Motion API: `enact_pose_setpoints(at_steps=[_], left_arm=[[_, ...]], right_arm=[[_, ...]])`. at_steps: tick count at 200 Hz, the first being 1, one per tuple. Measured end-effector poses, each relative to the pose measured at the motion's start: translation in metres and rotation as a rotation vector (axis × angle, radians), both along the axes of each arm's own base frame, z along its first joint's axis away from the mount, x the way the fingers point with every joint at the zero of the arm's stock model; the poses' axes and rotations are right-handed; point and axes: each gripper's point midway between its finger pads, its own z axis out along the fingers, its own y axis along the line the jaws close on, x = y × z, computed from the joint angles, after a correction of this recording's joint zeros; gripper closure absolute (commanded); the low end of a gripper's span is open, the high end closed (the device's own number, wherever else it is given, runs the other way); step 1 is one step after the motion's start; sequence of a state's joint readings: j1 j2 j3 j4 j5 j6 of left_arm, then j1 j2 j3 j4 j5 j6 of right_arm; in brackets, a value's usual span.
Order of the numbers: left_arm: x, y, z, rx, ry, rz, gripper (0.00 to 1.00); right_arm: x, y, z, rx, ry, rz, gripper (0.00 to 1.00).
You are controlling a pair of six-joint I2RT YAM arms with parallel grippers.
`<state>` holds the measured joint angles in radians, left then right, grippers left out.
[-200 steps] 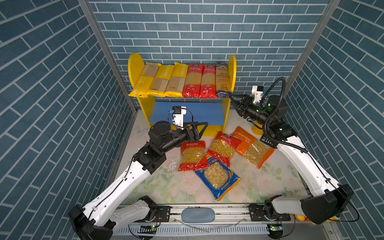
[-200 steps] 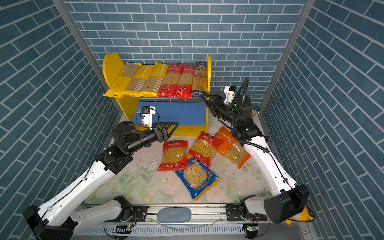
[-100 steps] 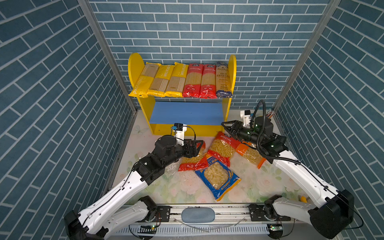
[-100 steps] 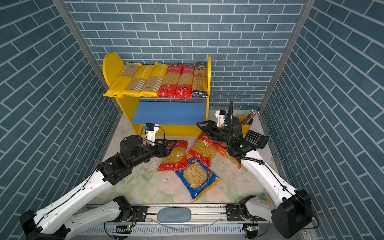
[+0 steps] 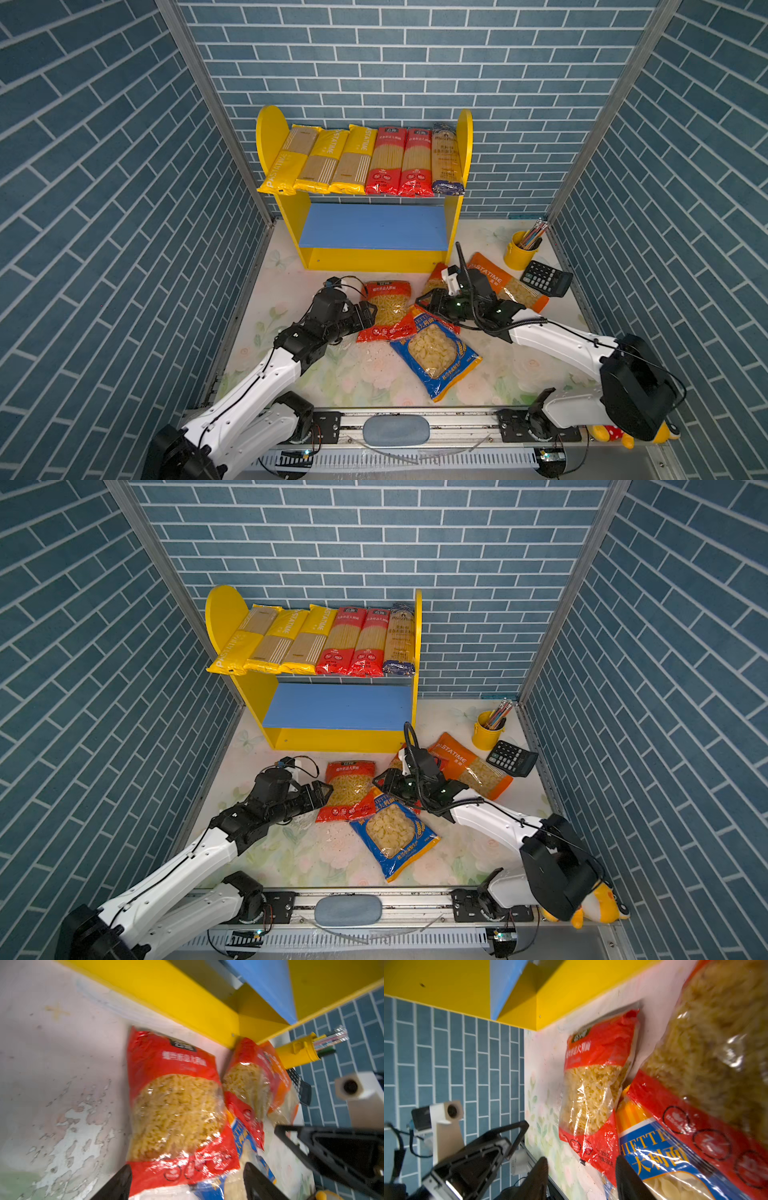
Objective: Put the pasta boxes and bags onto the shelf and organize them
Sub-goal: 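Lower both grippers to a red fusilli bag on the table and grasp it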
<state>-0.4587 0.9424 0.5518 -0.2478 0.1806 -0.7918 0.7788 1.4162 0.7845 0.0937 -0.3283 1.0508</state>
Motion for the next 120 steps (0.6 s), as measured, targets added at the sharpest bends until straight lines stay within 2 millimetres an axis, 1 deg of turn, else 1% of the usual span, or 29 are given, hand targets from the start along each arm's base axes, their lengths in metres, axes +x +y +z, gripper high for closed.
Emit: enact_pose_setpoints(at_steps=[19,29,41,48,58,74,87,98,120], left_arm=[[-0.003,0.012,-0.033,0.001,0.096,0.046,0.16],[-0.007,0.016,-0.044,0.011,0.128,0.056,0.16],[-0.011,0.018,-0.053,0.017,0.149,0.061,0.16],[-0.012,0.018,-0.056,0.015,0.152,0.064,0.16],[-0.012,0.018,-0.058,0.007,0.149,0.066,0.17],[-0.01,0.014,-0.062,-0.021,0.139,0.061,0.2],[-0.011,0.01,-0.068,-0.049,0.141,0.054,0.21],[-0.012,0.008,-0.072,-0.063,0.149,0.047,0.22],[-0.009,0.003,-0.068,-0.088,0.131,0.033,0.22]], right_arm=[[-0.005,0.012,-0.023,-0.036,0.021,0.023,0.42],[-0.008,0.017,-0.037,-0.059,0.038,0.036,0.42],[-0.007,0.02,-0.05,-0.08,0.053,0.037,0.42],[-0.005,0.023,-0.052,-0.083,0.056,0.038,0.42],[-0.001,0.027,-0.05,-0.087,0.054,0.039,0.44],[0.009,0.036,-0.049,-0.09,0.036,0.043,0.51],[0.015,0.044,-0.055,-0.097,0.033,0.054,0.55],[0.017,0.047,-0.062,-0.102,0.039,0.059,0.59],[0.017,0.049,-0.063,-0.097,0.042,0.064,0.67]])
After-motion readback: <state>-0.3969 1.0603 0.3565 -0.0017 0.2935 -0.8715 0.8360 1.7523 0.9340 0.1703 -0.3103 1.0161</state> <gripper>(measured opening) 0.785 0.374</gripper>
